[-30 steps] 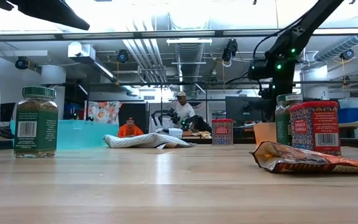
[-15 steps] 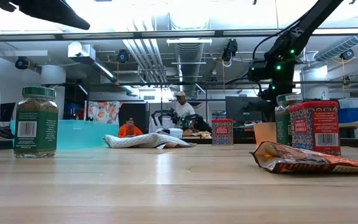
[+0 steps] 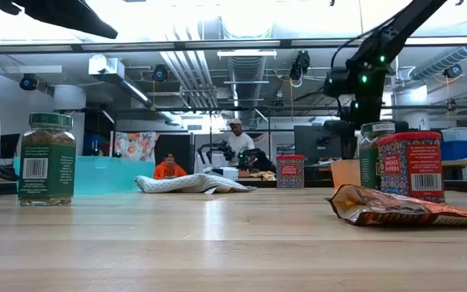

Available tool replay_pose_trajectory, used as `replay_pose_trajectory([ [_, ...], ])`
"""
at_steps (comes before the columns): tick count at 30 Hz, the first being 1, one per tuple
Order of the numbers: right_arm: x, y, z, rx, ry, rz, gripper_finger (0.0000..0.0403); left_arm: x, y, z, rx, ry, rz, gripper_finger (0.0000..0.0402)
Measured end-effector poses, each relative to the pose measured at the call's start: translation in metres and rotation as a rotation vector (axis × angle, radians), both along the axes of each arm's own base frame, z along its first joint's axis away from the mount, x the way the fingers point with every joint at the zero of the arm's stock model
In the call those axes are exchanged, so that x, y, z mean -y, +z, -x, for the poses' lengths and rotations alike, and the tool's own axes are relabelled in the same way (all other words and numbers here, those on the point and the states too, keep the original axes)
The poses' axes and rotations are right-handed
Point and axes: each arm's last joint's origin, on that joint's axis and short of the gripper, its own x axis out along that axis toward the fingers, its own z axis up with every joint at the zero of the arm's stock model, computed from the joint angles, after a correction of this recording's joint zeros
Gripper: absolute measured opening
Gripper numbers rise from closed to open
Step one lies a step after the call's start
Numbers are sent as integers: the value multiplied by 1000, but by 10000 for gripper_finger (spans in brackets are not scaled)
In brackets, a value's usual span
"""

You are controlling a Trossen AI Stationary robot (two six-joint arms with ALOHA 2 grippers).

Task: Sort spices by type
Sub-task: Put the left green seasoning bottle into the blue bin

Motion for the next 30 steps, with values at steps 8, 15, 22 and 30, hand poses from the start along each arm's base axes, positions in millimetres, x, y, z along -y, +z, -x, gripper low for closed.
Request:
replay_pose_trajectory([
  [8, -29, 65, -11, 127, 117, 152, 244, 3, 3, -3, 30, -27, 60, 75],
  [15, -111, 96, -43, 242, 415, 293, 223, 13, 21, -4, -34, -225, 386, 75],
  [22, -194, 99, -69, 297, 643, 402, 212, 9, 33, 13, -324, -184, 680, 75],
  [30, -241, 99, -81, 347, 786, 485, 205, -2, 30, 31, -616, -85, 554, 75],
])
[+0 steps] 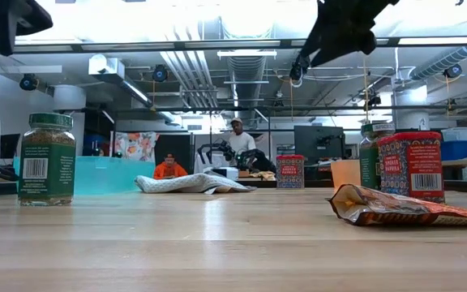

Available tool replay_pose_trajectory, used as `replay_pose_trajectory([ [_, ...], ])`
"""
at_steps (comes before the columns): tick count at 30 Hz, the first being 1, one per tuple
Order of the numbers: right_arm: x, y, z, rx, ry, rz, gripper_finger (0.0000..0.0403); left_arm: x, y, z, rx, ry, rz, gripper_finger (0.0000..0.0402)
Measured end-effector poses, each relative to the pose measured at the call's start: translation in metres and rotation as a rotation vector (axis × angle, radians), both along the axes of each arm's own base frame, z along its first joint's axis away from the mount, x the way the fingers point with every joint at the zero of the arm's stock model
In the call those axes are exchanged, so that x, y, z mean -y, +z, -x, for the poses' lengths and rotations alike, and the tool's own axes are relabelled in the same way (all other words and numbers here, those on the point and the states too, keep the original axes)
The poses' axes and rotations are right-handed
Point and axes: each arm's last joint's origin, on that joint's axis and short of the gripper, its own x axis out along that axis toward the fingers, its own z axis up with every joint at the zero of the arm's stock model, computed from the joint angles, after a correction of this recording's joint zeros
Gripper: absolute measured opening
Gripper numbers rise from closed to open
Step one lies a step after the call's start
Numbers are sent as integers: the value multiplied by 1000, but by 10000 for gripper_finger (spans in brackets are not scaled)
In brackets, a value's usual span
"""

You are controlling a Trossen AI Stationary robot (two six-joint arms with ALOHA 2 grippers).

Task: Sort spices by type
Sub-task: Put the left green seasoning bottle into the blue bin

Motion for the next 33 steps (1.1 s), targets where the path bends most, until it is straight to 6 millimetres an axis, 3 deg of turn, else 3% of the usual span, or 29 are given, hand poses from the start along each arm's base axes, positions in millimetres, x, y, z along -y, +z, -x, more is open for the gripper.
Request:
replay_pose_trajectory([
  [8, -9, 0, 0, 21, 24, -14, 203, 4, -5, -6, 51, -17, 13, 91],
  [18, -15, 2, 0, 39, 35, -46, 201, 2, -15, -15, 75, 27, -148, 236],
  [22, -23, 3, 1, 48, 57, -58, 199, 5, -21, -18, 59, 4, -177, 277],
  [33, -31, 2, 1, 50, 78, -71, 198, -3, -47, -24, 50, 32, -192, 290],
])
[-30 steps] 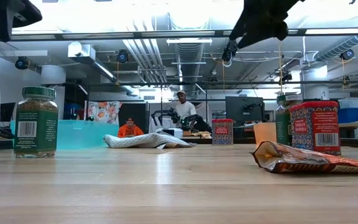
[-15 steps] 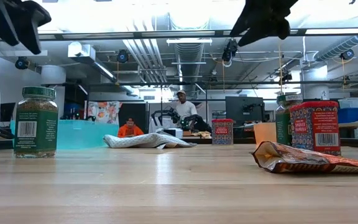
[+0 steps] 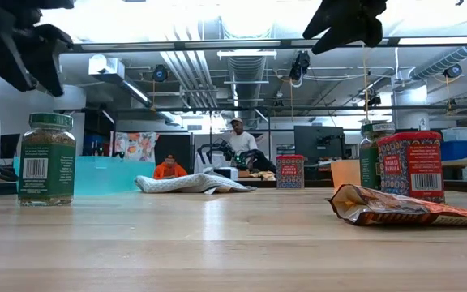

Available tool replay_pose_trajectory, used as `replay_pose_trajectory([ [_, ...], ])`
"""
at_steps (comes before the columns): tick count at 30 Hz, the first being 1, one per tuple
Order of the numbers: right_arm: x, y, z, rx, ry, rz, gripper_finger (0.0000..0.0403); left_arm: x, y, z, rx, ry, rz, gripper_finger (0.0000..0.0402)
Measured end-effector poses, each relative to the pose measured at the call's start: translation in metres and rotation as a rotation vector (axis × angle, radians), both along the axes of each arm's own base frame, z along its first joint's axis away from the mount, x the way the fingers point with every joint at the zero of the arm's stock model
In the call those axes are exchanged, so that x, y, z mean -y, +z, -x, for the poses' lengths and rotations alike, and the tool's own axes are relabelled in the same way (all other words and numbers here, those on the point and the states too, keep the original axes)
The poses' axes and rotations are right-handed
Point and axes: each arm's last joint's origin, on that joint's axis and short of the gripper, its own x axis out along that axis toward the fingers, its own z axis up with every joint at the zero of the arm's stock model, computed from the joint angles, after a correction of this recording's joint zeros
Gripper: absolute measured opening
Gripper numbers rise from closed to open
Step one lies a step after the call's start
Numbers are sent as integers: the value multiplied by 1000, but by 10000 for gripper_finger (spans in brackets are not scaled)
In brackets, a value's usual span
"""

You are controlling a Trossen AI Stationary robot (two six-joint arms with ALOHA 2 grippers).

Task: Sort spices by type
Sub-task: Put the left green seasoning bottle into the blue bin

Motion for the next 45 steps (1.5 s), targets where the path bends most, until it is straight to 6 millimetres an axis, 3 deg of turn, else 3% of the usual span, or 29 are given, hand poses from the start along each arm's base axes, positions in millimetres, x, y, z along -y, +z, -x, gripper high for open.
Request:
replay_pose_trajectory([
  [10, 0, 0, 0, 0, -1, 0, 196, -15, -22, -9, -28, 6, 13, 291],
  [23, 0, -2, 0, -4, -2, 2, 192, -13, -51, -12, 13, -58, 75, 286],
  [26, 0, -2, 0, -4, -2, 2, 189, -14, -51, -12, 19, -54, 58, 260],
  [31, 0, -5, 1, -13, -3, 5, 187, -14, -50, -14, 39, -47, 39, 185],
  [38, 1, -11, 2, -33, -3, 11, 187, -13, -46, -15, 41, -57, 37, 185],
  [45, -2, -6, 1, -18, 9, 9, 172, -9, -16, -25, 127, -96, 11, 185],
])
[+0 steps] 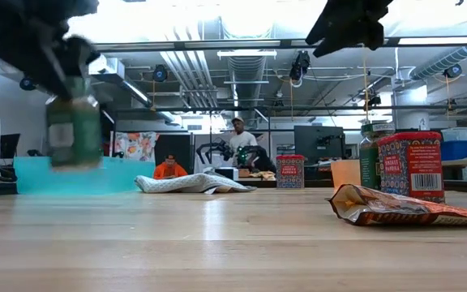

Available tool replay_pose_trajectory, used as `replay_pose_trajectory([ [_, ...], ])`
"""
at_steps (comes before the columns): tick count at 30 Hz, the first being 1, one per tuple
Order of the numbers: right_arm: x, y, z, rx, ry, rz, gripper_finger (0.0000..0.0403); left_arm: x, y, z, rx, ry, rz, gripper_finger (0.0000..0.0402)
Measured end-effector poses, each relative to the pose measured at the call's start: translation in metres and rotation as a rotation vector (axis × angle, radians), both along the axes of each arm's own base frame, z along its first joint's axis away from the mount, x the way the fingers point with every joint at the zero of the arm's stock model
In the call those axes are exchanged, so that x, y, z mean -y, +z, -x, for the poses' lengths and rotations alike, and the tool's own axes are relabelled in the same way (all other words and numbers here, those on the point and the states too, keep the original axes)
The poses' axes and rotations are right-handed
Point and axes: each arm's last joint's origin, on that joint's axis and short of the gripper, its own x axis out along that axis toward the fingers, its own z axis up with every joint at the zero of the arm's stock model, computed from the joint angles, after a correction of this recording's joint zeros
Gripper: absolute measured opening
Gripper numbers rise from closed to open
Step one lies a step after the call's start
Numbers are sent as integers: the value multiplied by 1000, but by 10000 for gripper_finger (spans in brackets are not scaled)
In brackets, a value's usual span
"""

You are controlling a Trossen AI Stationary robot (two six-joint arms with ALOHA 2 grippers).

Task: Sort spices by type
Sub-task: Put the left green seasoning bottle into the blue bin

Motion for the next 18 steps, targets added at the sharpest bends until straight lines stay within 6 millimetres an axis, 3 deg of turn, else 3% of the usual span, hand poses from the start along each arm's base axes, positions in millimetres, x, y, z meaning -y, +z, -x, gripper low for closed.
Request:
replay_pose_trajectory([
  [10, -17, 4, 3, 3, 82, 13, 148, 3, 41, -9, 100, -79, -60, 185],
  [18, -33, 2, 6, -24, 180, 64, 124, 4, 56, -12, 164, -82, -60, 185],
])
